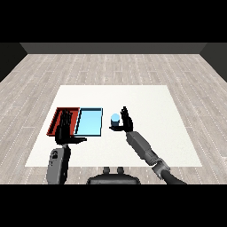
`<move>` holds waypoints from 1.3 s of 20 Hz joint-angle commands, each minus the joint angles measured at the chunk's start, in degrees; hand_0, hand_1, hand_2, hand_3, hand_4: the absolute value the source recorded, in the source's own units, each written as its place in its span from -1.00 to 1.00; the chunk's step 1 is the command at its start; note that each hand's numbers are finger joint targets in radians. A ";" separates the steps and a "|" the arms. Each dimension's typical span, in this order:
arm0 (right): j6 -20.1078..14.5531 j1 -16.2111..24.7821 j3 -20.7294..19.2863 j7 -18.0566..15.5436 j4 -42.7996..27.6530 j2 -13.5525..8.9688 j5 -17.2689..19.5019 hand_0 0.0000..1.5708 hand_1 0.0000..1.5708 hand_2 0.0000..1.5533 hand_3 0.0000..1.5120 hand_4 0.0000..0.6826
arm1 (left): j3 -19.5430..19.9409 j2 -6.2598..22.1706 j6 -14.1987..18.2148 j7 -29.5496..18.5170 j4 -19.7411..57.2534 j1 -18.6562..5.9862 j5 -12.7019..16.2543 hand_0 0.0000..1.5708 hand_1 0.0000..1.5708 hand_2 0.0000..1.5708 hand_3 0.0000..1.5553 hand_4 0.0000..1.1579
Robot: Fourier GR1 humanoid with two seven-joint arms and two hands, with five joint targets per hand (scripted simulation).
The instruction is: Pick the blue can and put it in the blue box
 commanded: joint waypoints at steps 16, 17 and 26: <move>5.63 -7.97 8.42 -2.96 14.71 0.00 -12.38 -1.00 -1.00 -1.00 -1.00 -1.00 | 0.95 -0.01 0.40 -0.78 1.53 -1.11 0.13 -1.00 -1.00 -1.00 -1.00 -1.00; 2.85 -11.43 8.67 -0.60 14.78 0.00 -13.98 -1.00 -1.00 -1.00 -1.00 -1.00 | 0.71 0.25 0.74 2.12 -1.83 -0.01 0.60 -1.00 -1.00 -1.00 -1.00 -1.00; -16.31 -10.50 14.15 -2.22 15.85 0.00 -13.97 0.90 0.90 0.90 0.89 0.81 | 0.66 0.27 -0.52 -0.33 0.40 0.94 0.35 -1.00 -1.00 -1.00 -1.00 -1.00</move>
